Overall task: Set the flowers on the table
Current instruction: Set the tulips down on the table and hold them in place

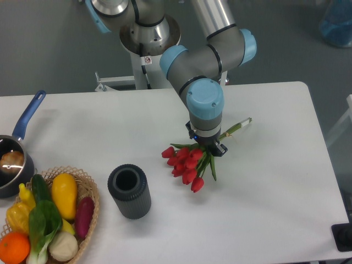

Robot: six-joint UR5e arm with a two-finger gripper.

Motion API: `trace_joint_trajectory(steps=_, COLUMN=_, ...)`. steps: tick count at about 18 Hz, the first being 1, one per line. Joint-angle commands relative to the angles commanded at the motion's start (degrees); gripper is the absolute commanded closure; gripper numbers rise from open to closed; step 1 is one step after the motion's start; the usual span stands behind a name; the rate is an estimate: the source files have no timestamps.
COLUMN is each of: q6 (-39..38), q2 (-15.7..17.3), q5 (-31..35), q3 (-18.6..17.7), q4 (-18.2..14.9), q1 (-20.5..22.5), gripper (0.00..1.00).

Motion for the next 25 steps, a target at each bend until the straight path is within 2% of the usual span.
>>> trace_joint_trajectory(steps=18, q6=0.0, q2=-2.8, q5=1.6, q3=-0.2, q4=0.1, q1=-1.1, gripper=0.65)
trace_joint_trajectory(steps=23, q6=0.0, q2=-2.9, q5=1.6, q3=-0.1, q4=0.1, q1=-1.3, gripper=0.61)
trace_joint_trajectory(steps=25, q6=0.0, q2=-3.0, q5=1.6, q3=-0.1, q4=0.1, q1=-1.3, gripper=0.54)
